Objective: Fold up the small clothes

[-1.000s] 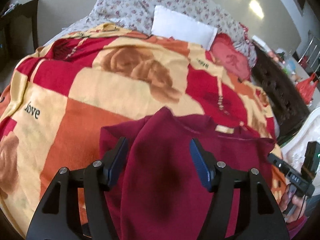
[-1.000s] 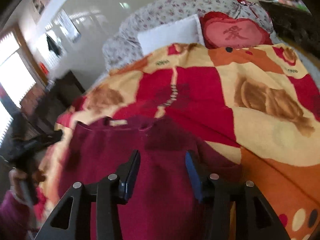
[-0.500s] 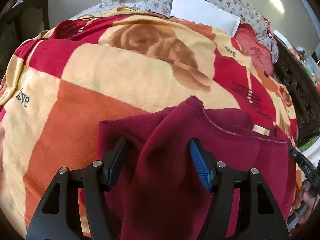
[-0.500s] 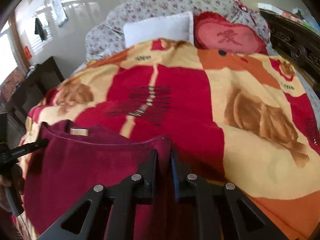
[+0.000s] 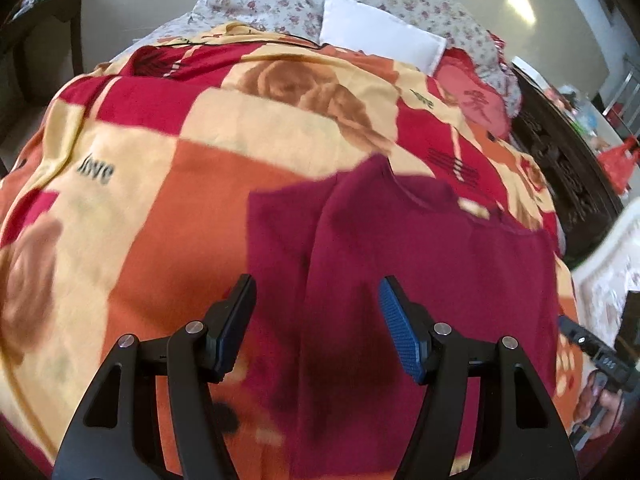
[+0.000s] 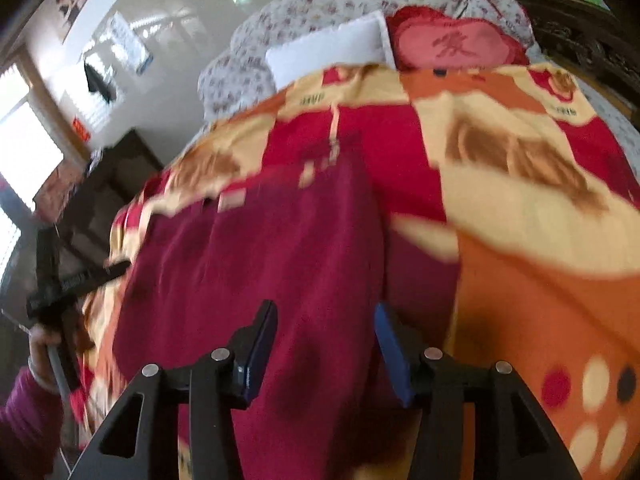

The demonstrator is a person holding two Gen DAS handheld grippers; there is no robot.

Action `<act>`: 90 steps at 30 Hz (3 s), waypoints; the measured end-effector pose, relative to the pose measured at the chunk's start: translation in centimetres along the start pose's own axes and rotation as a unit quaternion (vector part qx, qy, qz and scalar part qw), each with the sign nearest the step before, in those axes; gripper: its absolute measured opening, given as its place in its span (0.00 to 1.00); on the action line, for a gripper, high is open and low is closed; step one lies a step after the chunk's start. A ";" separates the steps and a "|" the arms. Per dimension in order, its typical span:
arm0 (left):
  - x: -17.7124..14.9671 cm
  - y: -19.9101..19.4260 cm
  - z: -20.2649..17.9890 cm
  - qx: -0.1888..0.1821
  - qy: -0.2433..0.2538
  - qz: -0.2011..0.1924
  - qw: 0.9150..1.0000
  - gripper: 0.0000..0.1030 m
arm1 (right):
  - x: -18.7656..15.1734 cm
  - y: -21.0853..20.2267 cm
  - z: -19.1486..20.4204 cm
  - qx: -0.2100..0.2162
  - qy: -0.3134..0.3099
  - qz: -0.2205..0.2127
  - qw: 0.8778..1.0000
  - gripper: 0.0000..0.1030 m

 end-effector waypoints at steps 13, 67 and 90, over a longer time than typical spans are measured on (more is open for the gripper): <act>-9.2 -1.6 -1.2 -0.040 0.021 0.051 0.998 0.62 | -7.2 -0.6 -0.9 0.019 0.054 0.021 0.998 0.47; -5.9 -3.8 -2.0 0.031 0.075 0.007 0.997 0.45 | -5.2 2.7 8.7 -0.006 -0.046 0.025 0.999 0.35; 2.9 5.2 -1.5 0.072 0.049 0.015 0.996 0.46 | 3.0 7.3 9.8 0.020 -0.036 -0.006 0.999 0.42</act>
Point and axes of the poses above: each gripper's, at about its wrist camera, not at the fingertips, and y roughly the way its jaws point, z to its left, x to its top, the point moved 8 cm from there along y, roughly the way its jaws point, and after that the axes turned 9 degrees about y, right-handed, at the moved point
